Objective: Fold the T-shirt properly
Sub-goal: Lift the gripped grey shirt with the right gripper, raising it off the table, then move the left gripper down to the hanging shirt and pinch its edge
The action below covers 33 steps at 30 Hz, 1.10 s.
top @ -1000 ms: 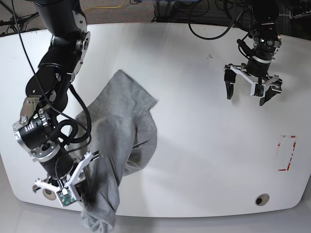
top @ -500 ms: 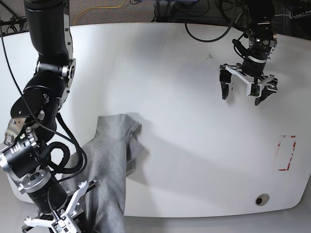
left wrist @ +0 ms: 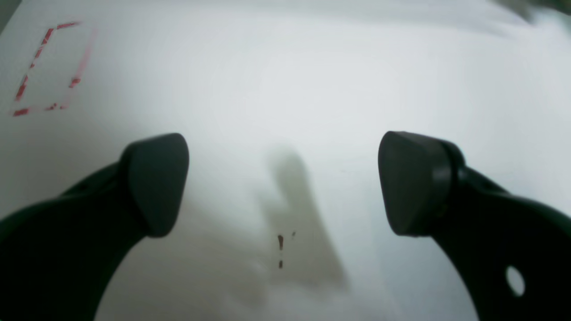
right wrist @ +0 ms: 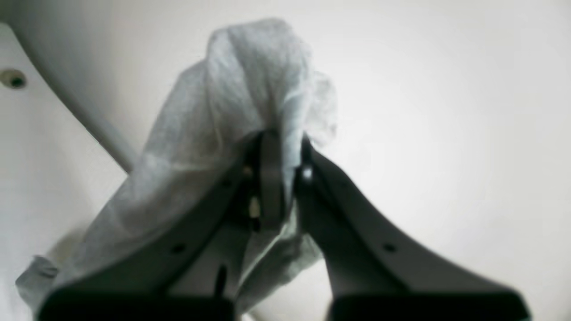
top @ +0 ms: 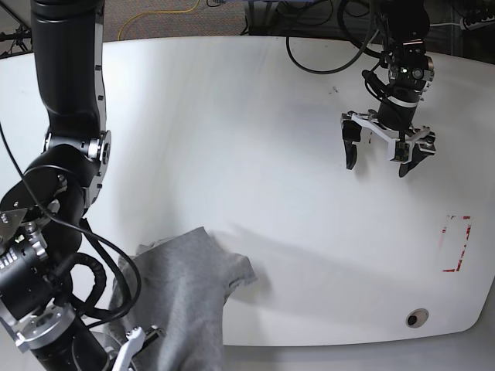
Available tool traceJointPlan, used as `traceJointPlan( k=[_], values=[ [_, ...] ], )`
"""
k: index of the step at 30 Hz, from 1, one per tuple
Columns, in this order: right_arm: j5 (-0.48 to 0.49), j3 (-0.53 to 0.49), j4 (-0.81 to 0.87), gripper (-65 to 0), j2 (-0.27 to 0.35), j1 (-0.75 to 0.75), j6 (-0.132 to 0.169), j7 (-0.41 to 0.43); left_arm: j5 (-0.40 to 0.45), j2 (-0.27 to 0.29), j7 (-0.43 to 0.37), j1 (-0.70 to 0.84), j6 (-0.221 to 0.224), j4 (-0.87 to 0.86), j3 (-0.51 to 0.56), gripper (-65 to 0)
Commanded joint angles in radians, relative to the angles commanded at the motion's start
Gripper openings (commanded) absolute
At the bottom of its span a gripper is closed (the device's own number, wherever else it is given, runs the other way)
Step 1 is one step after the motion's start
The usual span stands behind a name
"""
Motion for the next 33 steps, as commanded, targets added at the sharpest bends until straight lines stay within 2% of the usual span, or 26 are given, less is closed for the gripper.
traceJointPlan(
  k=[5, 10, 14, 24, 33],
  values=[
    [0.000, -0.057, 0.002, -65.0, -0.003, 0.058, 0.000, 0.000, 0.002, 0.020, 0.000, -0.021, 0.000, -0.006, 0.000, -1.3],
    [0.000, -0.078, 0.002, -65.0, -0.069, 0.097, -0.002, -0.005, 0.002, 0.038, 0.000, -0.029, 0.000, -0.025, 0.018, -1.3],
    [-0.002, -0.078, 0.002, -65.0, -0.110, 0.133, 0.002, -0.054, 0.002, 0.037, 0.000, -0.029, 0.000, -0.037, 0.066, -1.3],
    [-0.002, -0.087, 0.000, -65.0, -0.186, 0.138, 0.002, -0.077, 0.000, 0.037, -0.005, -0.028, 0.000, -0.080, 0.146, -1.3],
    [-0.008, -0.132, 0.008, -65.0, -0.201, 0.110, 0.000, -0.077, 0.002, 0.034, -0.005, -0.028, 0.000, -0.112, 0.212, -1.3]
  ],
)
